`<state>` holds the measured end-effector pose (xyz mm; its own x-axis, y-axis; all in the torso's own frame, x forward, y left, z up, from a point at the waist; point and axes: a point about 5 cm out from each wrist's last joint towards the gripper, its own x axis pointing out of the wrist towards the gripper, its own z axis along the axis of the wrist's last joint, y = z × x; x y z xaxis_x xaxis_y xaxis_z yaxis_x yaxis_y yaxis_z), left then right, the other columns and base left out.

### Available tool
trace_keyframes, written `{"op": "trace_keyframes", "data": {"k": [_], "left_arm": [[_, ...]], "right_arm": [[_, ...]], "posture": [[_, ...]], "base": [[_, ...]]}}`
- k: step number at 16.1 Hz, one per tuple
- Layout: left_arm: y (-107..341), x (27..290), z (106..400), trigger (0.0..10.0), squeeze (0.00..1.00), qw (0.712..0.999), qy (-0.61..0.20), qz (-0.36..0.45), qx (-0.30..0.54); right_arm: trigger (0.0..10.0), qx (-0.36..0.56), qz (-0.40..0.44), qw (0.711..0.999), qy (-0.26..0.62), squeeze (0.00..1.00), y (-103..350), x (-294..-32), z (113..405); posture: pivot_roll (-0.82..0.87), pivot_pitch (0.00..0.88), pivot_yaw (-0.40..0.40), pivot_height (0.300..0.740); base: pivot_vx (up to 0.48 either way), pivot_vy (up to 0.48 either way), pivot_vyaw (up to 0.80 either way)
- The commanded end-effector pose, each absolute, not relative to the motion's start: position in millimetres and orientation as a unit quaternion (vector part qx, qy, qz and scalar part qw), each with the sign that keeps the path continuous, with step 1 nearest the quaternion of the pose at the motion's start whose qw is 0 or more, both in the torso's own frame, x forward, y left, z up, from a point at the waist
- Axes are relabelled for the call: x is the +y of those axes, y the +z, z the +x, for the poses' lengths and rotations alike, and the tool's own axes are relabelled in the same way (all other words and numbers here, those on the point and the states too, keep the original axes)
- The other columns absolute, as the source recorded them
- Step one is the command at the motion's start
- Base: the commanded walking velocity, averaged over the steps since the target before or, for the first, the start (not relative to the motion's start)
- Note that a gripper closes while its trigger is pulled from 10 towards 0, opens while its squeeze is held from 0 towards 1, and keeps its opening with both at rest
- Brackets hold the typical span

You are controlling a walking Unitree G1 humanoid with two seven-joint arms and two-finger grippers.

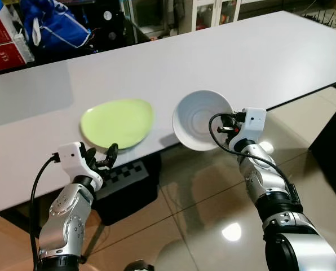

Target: Setting the table

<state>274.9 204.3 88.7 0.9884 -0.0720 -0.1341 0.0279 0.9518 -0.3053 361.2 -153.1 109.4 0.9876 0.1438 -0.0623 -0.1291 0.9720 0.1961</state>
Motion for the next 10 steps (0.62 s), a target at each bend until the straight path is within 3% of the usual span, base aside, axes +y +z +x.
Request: {"op": "trace_keyframes", "data": {"k": [1, 5, 10], "left_arm": [[88.9, 203.5, 276.0, 10.0, 0.00, 0.987, -0.024, -0.143, 0.074], [86.6, 202.0, 277.3, 10.0, 0.00, 0.988, -0.018, -0.133, 0.082], [84.5, 202.5, 277.9, 10.0, 0.00, 0.986, -0.010, -0.139, 0.086]], "right_arm": [[10.0, 0.013, 0.089, 0.993, 0.070, 0.00, 120.2, -154.7, 364.9], [10.0, 0.013, 0.086, 0.993, 0.074, 0.00, 118.5, -152.9, 363.3], [10.0, 0.014, 0.081, 0.994, 0.077, 0.00, 117.5, -152.3, 362.3]], "posture": [[0.14, 0.000, 0.079, 0.740], [0.14, 0.000, 0.079, 0.740], [0.13, 0.000, 0.077, 0.740]], "base": [[0.262, -0.398, 0.00], [0.344, -0.327, 0.00], [0.467, 0.000, 0.00]]}}
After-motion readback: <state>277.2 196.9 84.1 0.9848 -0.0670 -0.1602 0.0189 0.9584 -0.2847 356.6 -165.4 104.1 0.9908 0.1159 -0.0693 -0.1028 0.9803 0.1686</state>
